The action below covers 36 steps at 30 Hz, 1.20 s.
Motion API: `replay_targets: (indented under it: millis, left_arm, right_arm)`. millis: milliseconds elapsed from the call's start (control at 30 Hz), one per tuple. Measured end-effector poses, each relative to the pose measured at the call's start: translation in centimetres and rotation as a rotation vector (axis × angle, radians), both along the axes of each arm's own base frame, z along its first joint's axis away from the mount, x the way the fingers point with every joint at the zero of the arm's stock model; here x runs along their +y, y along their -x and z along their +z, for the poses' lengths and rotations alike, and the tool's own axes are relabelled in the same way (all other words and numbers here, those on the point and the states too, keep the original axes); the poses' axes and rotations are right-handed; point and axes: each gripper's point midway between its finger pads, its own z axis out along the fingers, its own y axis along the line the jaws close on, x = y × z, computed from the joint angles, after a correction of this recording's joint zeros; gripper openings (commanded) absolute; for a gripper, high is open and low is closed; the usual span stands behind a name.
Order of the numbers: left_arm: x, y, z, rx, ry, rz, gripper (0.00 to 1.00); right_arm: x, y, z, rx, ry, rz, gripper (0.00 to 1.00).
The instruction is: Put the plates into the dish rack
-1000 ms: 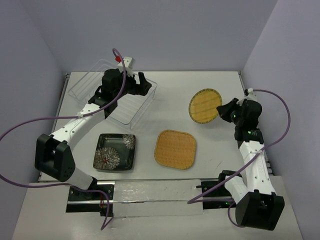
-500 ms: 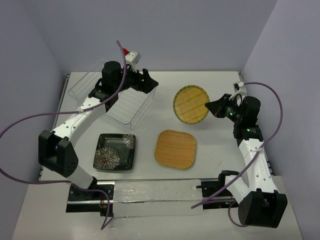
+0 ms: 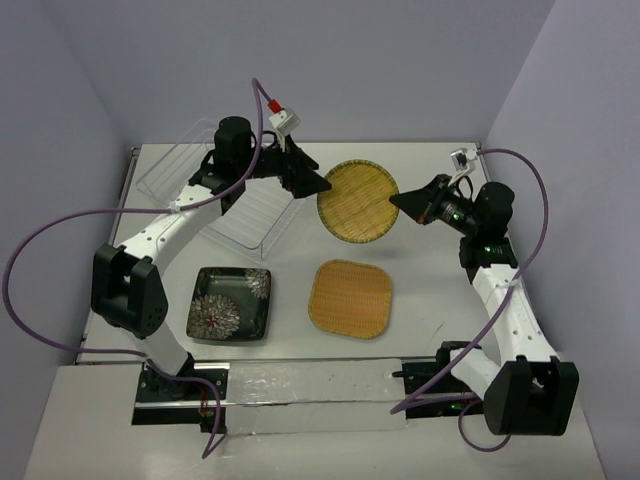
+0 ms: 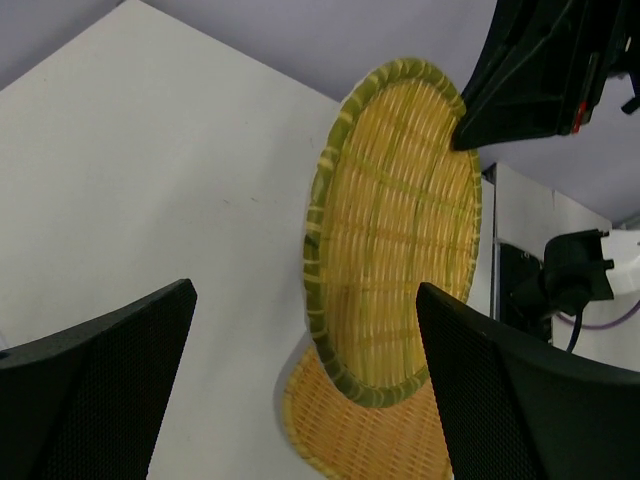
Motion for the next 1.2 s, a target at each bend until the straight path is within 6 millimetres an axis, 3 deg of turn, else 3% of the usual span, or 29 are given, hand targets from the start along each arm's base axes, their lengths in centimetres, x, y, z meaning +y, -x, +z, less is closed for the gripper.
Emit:
replay_targets:
  millis: [167,233,333,400,433,533,567,633,667,700,833,900,1000,1200]
  left_arm:
    - [-0.6,0.2,-0.9,0.009,-0.019,-0.078,0.99]
    - [-0.7,0.7,-0.9,0.009,-0.018,-0.116,0.93]
    - [-0.8,1.8,-0.5,-0.002,-0.006,-0.183,0.63]
    - [-0.8,2.5,-0.2,-0.010,-0.001,-0.228,0.51]
    - [-0.9,2.7,0.0,-0.015,0.000,-0.244,0.34]
    - [-0.9,2.9,0.4,-0.026,0.001,-0.257,0.04]
    - [-0.8,2.6,0.3,-0.010,-0.003,-0.234,0.01]
    - [-0.4,1.9,0.0,0.027,-0.009,-0.194,0.00]
    - [-0.4,1.7,0.0,0.038,-0.008,-0.184,0.00]
    - [-0.3,1.5,0.0,0.047,-0.008,-0.171,0.00]
    - [0.3,0.4,0.1,0.031,-0.001,-0.131,0.00]
    - [1.1,-0.5,0.0,0.034,0.002,-0.096,0.00]
    - [3.5,-2.9,0.5,0.030,0.014,-0.008,0.00]
    - [10.9,-9.3,1.5,-0.020,-0.027,0.330,0.00]
  right_arm:
    - [1.0,0.3,2.4,-0.061,-0.043,0.087,0.00]
    - [1.3,0.6,3.5,-0.094,-0.044,0.112,0.00]
    - [1.8,0.7,4.8,-0.139,-0.040,0.140,0.00]
    - [2.0,0.5,5.2,-0.158,-0.035,0.156,0.00]
    - [2.1,0.2,5.2,-0.160,-0.035,0.161,0.00]
    - [2.1,-0.7,4.8,-0.153,-0.031,0.164,0.00]
    - [2.2,-0.7,4.7,-0.161,-0.023,0.173,0.00]
    - [2.4,-0.7,4.5,-0.189,0.004,0.190,0.04]
    - [2.5,-0.9,4.5,-0.197,0.016,0.188,0.26]
    - [2.4,-1.1,4.4,-0.202,0.028,0.182,0.39]
    - [1.6,-2.4,5.1,-0.196,0.057,0.105,0.71]
    - [1.0,-3.2,5.5,-0.203,0.074,0.054,0.82]
    - [0.0,-4.2,5.6,-0.201,0.091,-0.027,0.86]
    - [-2.0,-5.9,4.9,-0.160,0.107,-0.170,0.87]
